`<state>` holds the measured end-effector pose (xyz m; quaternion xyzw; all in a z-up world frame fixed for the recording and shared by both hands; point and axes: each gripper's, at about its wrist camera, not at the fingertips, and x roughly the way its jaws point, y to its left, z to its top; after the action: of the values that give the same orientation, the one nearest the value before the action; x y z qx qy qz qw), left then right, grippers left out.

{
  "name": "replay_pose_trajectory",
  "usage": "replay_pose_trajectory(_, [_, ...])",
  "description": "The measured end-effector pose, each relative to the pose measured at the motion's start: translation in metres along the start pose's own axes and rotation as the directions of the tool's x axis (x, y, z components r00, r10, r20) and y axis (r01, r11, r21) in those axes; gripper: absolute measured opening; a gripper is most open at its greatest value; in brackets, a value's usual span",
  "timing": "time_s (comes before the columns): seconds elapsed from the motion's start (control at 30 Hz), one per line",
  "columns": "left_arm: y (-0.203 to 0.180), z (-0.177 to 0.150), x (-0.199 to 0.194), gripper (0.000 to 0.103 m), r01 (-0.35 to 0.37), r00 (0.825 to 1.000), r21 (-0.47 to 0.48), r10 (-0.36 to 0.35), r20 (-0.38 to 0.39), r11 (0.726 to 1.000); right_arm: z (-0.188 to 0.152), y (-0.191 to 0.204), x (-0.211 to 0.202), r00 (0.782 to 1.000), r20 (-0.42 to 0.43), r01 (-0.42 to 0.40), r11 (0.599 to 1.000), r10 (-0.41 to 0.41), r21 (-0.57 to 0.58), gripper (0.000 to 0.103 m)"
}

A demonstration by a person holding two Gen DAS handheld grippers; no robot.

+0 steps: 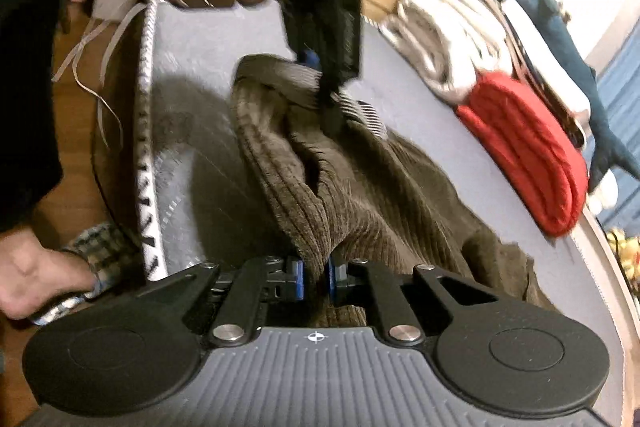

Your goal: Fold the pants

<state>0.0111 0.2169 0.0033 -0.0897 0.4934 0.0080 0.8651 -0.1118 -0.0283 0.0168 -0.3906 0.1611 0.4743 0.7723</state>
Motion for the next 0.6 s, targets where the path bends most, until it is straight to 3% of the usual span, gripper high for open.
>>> replay_pose_trajectory(0.03, [-0.003, 0.002, -0.004, 0.047, -0.037, 0.999, 0.009, 0.036, 0.022, 0.999, -0.002, 0.002, -0.001, 1.000, -0.016, -0.006, 1.000, 0.006, 0.004, 0.018])
replay_pose_trajectory(0.1, [-0.009, 0.013, -0.016, 0.060, -0.126, 0.988, 0.035, 0.123, 0.095, 0.991, -0.002, -0.002, -0.005, 1.000, -0.025, -0.015, 1.000, 0.015, 0.013, 0.042])
replay_pose_trajectory(0.17, [-0.018, 0.023, -0.026, 0.064, -0.171, 0.973, 0.042, 0.161, 0.167, 0.984, -0.004, -0.009, -0.013, 1.000, -0.005, -0.010, 0.999, 0.011, 0.042, 0.048])
replay_pose_trajectory(0.37, [-0.053, 0.041, -0.020, 0.064, -0.055, 0.977, 0.071, 0.039, 0.212, 0.996, -0.016, -0.056, -0.043, 0.997, 0.052, -0.060, 0.963, 0.048, 0.262, 0.052])
replay_pose_trajectory(0.43, [-0.075, 0.047, -0.012, 0.054, -0.018, 0.973, 0.099, -0.006, 0.230, 0.995, -0.020, -0.083, -0.055, 0.998, 0.059, -0.033, 0.937, 0.013, 0.348, 0.053])
replay_pose_trajectory(0.5, [-0.090, 0.048, -0.003, 0.019, 0.020, 0.967, 0.118, -0.050, 0.251, 0.993, -0.025, -0.119, -0.069, 0.997, 0.047, 0.030, 0.902, -0.056, 0.430, 0.054])
replay_pose_trajectory(0.57, [-0.105, 0.053, 0.009, 0.006, 0.057, 0.962, 0.134, -0.090, 0.257, 0.989, -0.031, -0.158, -0.083, 0.988, 0.029, 0.114, 0.856, -0.149, 0.504, 0.054])
replay_pose_trajectory(0.6, [-0.111, 0.056, 0.016, 0.005, 0.076, 0.961, 0.143, -0.111, 0.252, 0.987, -0.036, -0.178, -0.089, 0.980, 0.012, 0.163, 0.830, -0.200, 0.533, 0.054])
